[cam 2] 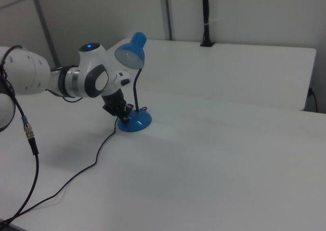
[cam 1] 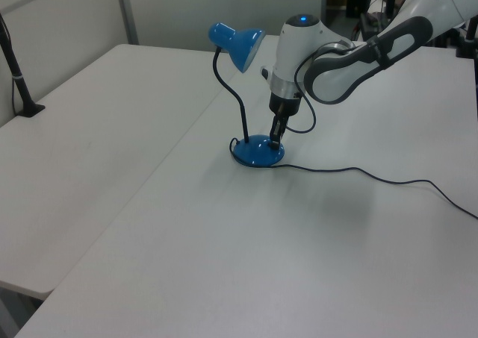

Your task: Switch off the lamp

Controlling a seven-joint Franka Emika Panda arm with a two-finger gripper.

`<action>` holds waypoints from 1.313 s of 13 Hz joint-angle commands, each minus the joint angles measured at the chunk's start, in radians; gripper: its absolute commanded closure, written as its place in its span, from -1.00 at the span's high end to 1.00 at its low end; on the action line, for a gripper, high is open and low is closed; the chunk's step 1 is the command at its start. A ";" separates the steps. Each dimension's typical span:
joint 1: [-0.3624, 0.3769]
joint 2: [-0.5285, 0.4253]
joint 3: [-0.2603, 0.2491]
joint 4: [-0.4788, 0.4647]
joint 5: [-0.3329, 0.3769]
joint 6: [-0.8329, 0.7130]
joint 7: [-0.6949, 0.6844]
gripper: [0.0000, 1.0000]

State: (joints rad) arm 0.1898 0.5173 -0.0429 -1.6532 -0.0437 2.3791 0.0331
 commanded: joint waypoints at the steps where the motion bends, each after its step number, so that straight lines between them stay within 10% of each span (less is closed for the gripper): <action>1: 0.016 -0.060 -0.008 -0.013 0.013 -0.142 0.007 -1.00; 9: -0.012 -0.302 -0.017 -0.019 -0.007 -0.562 0.014 -1.00; 12: -0.071 -0.397 -0.015 -0.019 -0.015 -0.633 0.014 -0.68; 17: -0.156 -0.468 -0.003 -0.010 -0.016 -0.707 0.002 0.77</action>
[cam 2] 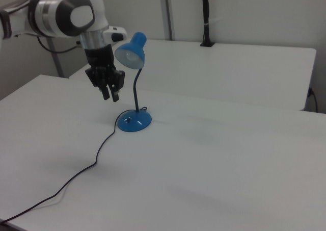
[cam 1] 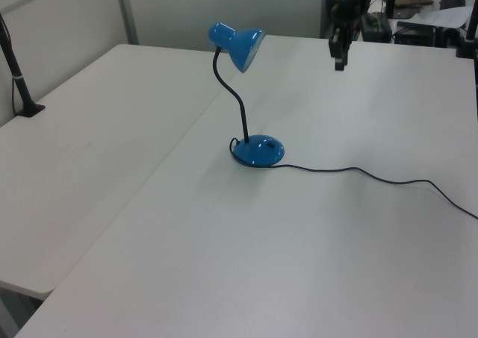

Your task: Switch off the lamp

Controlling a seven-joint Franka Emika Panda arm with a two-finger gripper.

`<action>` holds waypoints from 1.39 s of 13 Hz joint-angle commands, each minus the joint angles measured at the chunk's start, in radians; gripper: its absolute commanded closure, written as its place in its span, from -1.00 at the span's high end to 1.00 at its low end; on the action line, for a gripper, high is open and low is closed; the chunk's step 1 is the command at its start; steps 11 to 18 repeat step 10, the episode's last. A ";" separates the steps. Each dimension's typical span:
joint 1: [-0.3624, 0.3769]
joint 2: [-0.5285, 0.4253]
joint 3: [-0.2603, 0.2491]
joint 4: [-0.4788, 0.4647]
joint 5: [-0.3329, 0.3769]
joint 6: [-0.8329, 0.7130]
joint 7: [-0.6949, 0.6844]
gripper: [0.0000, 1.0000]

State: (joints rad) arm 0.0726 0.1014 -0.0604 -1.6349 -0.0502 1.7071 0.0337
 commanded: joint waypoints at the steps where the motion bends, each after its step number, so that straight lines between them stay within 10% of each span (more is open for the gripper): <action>1: -0.075 -0.055 0.048 -0.023 -0.008 -0.035 -0.005 1.00; 3: -0.149 -0.072 0.112 -0.022 -0.008 -0.032 -0.006 1.00; 18: -0.143 -0.078 0.110 -0.022 -0.010 -0.030 -0.006 1.00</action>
